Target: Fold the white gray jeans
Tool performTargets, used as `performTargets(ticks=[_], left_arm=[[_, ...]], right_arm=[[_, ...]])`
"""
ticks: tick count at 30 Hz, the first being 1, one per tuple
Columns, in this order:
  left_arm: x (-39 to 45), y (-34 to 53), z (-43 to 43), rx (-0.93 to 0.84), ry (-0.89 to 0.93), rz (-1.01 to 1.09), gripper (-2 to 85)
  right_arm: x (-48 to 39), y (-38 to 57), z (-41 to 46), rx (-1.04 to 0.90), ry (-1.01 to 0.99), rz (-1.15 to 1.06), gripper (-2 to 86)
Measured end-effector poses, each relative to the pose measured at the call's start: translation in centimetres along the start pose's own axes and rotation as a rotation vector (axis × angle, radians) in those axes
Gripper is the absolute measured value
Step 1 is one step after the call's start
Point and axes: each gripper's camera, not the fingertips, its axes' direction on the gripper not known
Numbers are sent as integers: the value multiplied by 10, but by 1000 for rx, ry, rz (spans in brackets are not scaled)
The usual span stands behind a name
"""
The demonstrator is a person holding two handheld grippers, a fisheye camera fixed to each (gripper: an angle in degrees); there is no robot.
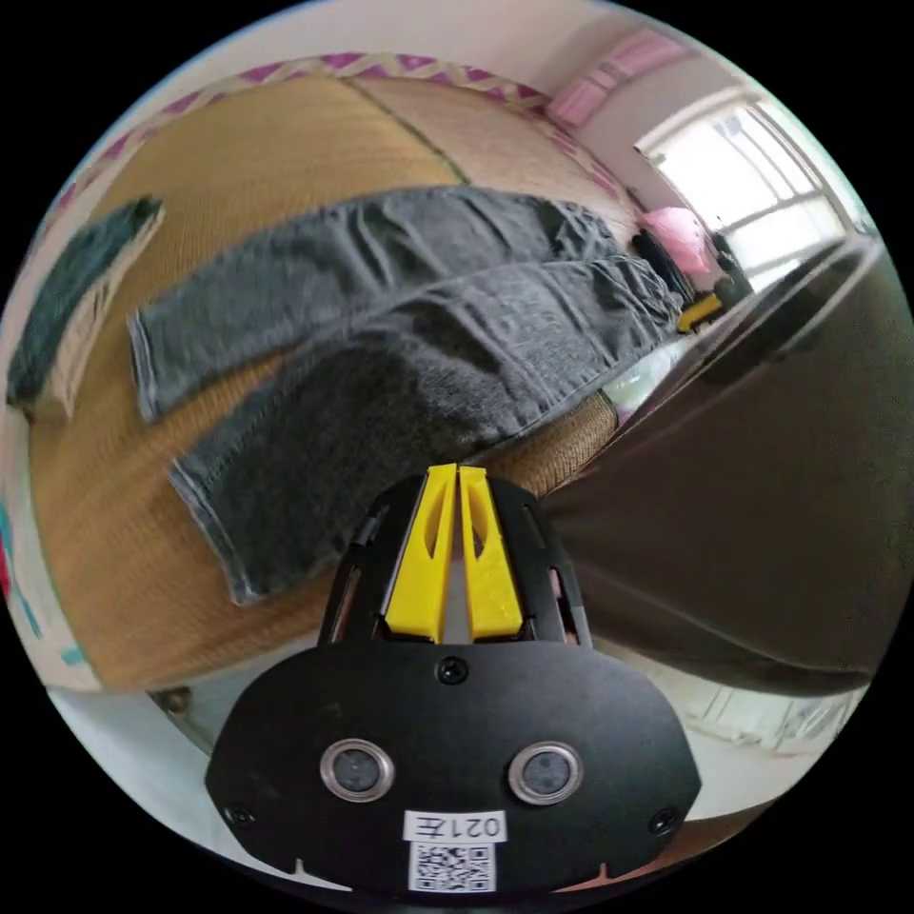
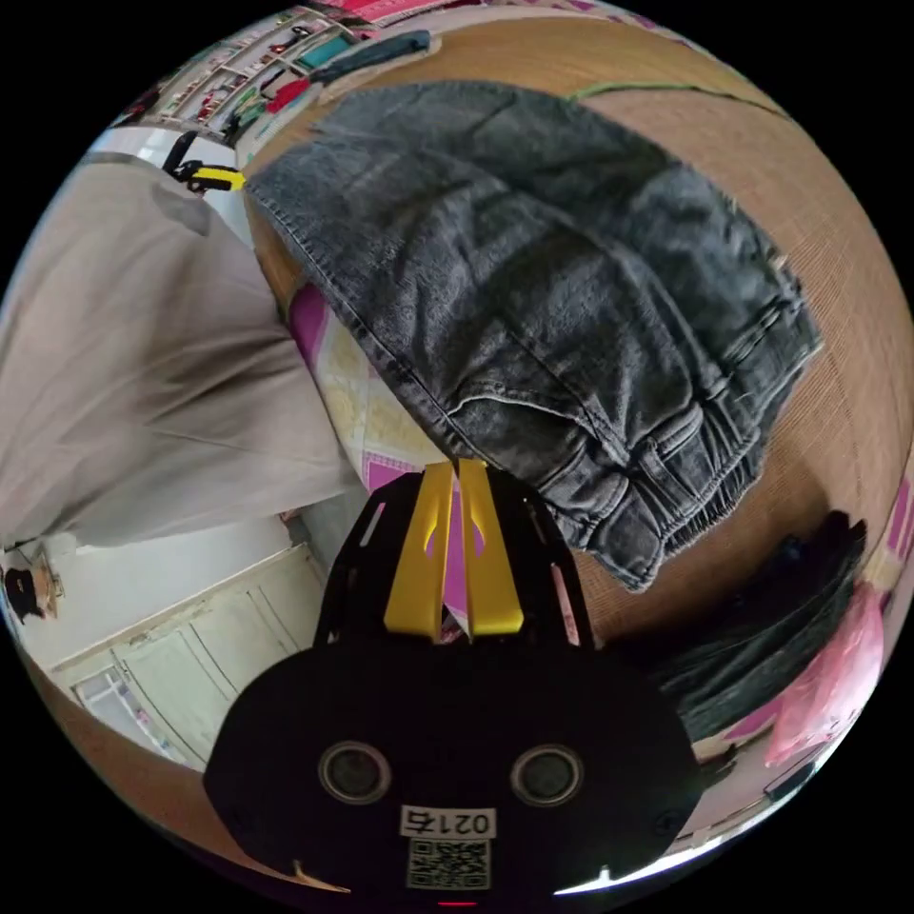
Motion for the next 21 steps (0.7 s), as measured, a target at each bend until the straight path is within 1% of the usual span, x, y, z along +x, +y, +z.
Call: performTargets(ticks=[2, 3, 5, 7, 8, 10, 12, 13, 14, 17, 18, 19, 20, 21], left_arm=[[-21, 31, 31, 3, 49, -111, -8], [-31, 48, 38, 33, 90, -160, -8], [-37, 67, 33, 84, 132, -192, -8], [-32, 82, 20, 105, 135, -141, -7], [-29, 90, 14, 69, 100, -114, -8], [-30, 103, 5, 51, 56, -104, -8], [-36, 111, -10, 130, 5, -133, -9], [-36, 110, -11, 154, -9, -138, -9], [-34, 103, -10, 195, -39, -140, -9], [-18, 65, 9, 242, -121, -131, -9], [-9, 49, 22, 241, -125, -115, -9], [-6, 43, 32, 220, -126, -110, -9], [-5, 37, 58, 117, -119, -124, -10], [-2, 42, 85, 27, -112, -132, -10]], right_arm=[[1, 2, 39, -94, -25, 23, -5], [0, 7, 55, -144, -26, 39, -3], [1, 16, 53, -136, -75, 61, 1], [4, 28, 14, 11, -111, 94, 18], [5, 30, 0, 68, -99, 103, 23], [9, 33, -47, 309, -36, 149, 84], [12, 22, -64, 415, 16, 152, 107], [12, 6, -63, 419, 62, 142, 109], [13, -4, -60, 407, 81, 131, 107], [14, -54, -22, 290, 135, 87, 82], [16, -69, 3, 182, 137, 91, 61], [17, -77, 39, -15, 191, 78, 41], [12, -72, 39, 33, 218, 46, 31], [12, -62, 39, 21, 227, 49, 18]])
